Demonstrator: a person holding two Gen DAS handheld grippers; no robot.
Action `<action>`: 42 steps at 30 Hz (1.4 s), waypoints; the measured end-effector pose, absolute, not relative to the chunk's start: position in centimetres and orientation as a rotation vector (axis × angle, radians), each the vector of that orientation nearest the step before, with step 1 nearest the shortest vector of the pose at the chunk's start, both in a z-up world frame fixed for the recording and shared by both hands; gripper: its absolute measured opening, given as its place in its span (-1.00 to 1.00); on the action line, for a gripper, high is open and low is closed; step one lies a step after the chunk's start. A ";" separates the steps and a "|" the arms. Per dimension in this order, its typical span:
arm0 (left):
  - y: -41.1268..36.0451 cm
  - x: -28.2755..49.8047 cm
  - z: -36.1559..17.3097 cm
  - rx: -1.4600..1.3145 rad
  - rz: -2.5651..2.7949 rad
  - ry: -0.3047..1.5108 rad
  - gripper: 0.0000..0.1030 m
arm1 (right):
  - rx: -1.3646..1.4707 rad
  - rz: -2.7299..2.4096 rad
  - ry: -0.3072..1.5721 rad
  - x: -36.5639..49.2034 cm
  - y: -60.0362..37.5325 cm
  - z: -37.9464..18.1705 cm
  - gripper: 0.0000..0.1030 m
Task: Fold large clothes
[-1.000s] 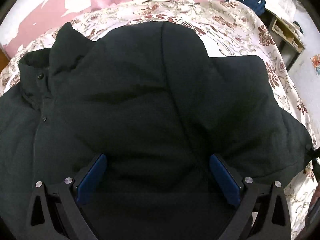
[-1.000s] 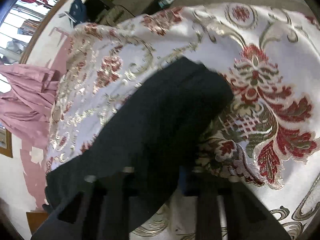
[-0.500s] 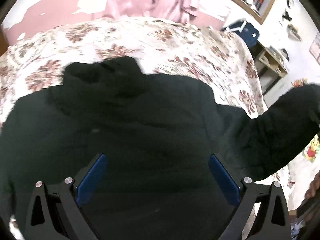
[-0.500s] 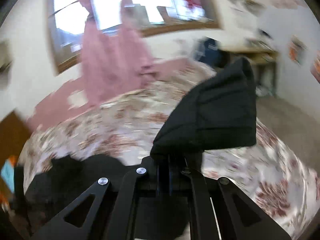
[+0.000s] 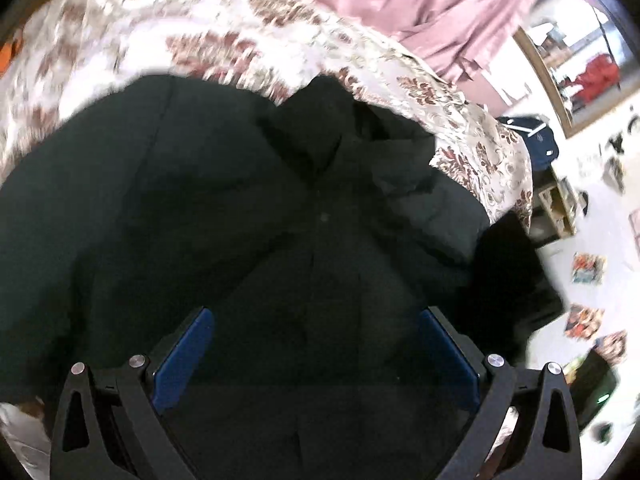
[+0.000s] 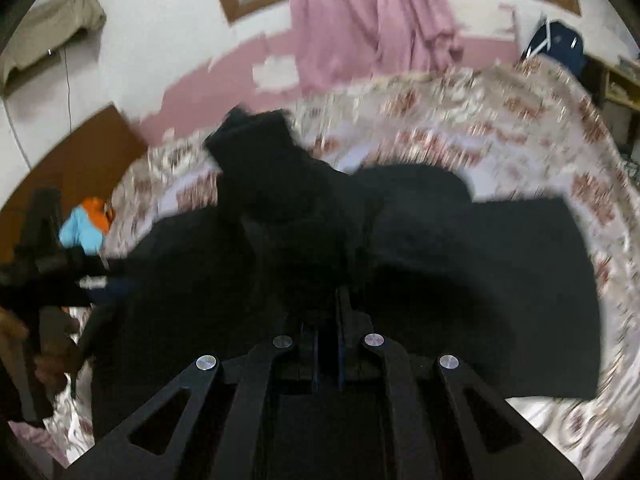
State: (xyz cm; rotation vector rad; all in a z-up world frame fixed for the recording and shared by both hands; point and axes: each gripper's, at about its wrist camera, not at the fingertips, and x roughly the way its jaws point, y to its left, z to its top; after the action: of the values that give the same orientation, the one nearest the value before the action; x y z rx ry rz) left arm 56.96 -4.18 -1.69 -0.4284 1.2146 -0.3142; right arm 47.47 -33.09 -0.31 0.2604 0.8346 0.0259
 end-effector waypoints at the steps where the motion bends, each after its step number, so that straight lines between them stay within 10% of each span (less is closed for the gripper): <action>1: -4.0 56.8 -2.6 -0.468 -0.330 1.231 0.98 | 0.259 0.029 0.852 47.8 -32.8 -1.3 -0.87; 13: -9.0 56.7 -9.7 -0.843 -0.494 1.350 0.97 | 0.219 -0.011 0.941 46.2 -30.3 -6.3 -0.86; 15: -10.5 57.2 -10.2 -0.795 -0.479 1.388 0.73 | 0.207 -0.012 0.942 46.1 -30.2 -6.2 -0.86; 20: -13.3 58.0 -11.0 -0.693 -0.476 1.464 -0.71 | 0.190 -0.004 0.946 45.8 -30.2 -6.0 -0.86; 22: -13.8 58.0 -10.9 -0.683 -0.467 1.461 -0.85 | 0.173 0.003 0.952 45.5 -29.9 -5.8 -0.86; 29: -13.7 57.9 -3.9 -0.585 -0.575 1.307 -0.89 | 0.133 0.047 0.866 43.6 -29.5 -2.1 -0.73; 34: -10.2 58.6 3.1 -0.492 -0.592 1.154 -0.90 | 0.115 0.092 0.726 41.4 -28.2 2.6 0.16; 42: 0.1 58.6 7.9 -0.397 -0.426 1.052 -0.90 | 0.165 0.008 0.660 40.5 -29.4 6.8 0.16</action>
State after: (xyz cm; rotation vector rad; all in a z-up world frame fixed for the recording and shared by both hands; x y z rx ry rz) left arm 58.62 0.07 7.94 -0.3969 1.0524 -0.4262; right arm 40.53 -29.35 6.78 0.1649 0.6599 0.0085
